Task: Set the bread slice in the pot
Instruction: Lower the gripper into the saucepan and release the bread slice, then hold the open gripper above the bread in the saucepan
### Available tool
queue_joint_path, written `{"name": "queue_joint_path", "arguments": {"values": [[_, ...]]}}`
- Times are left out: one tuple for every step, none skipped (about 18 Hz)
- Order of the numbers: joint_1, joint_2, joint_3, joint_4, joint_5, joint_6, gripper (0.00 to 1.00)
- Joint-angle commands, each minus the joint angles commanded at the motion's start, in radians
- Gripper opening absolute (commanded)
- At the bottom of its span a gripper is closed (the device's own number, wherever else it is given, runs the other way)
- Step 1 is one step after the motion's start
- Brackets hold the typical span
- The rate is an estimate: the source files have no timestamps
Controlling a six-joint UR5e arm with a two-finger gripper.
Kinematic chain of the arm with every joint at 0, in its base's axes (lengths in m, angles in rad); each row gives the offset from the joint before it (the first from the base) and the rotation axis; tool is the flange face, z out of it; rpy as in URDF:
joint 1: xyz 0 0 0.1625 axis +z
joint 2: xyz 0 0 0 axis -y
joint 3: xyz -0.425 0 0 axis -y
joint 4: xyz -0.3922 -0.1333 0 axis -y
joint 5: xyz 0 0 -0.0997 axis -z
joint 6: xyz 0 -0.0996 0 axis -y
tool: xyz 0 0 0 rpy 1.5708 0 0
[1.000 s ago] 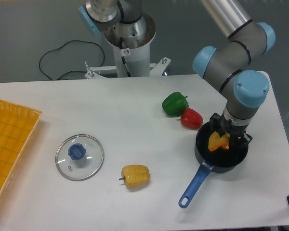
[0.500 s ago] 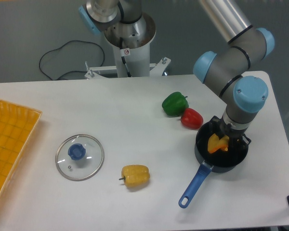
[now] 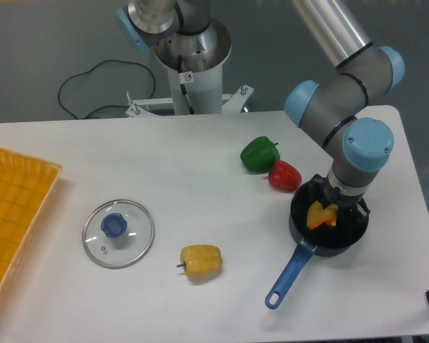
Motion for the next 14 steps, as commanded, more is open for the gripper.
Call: {"name": "queue_joint_path", "arguments": {"values": [[0.000, 0.000, 0.000, 0.002, 0.006, -0.002, 1.00], [-0.002, 0.000, 0.002, 0.002, 0.006, -0.003, 1.00], [-0.005, 0.002, 0.002, 0.003, 0.006, -0.002, 1.00], [-0.005, 0.000, 0.000, 0.003, 0.005, -0.003, 1.00], [-0.008, 0.002, 0.000, 0.003, 0.006, -0.008, 1.00], [-0.012, 0.002, 0.002, 0.003, 0.006, -0.011, 1.00], [-0.014, 0.005, 0.003, 0.003, 0.006, -0.011, 1.00], [-0.014, 0.005, 0.005, 0.003, 0.003, -0.011, 1.00], [-0.014, 0.005, 0.009, 0.003, 0.003, -0.011, 1.00], [-0.014, 0.003, 0.009, 0.003, 0.003, -0.011, 1.00], [-0.014, 0.003, 0.009, 0.003, 0.003, -0.011, 1.00], [-0.014, 0.003, 0.009, 0.003, 0.003, -0.011, 1.00], [-0.014, 0.003, 0.009, 0.003, 0.003, -0.012, 1.00], [-0.014, 0.003, 0.009, 0.003, 0.003, -0.011, 1.00]]}}
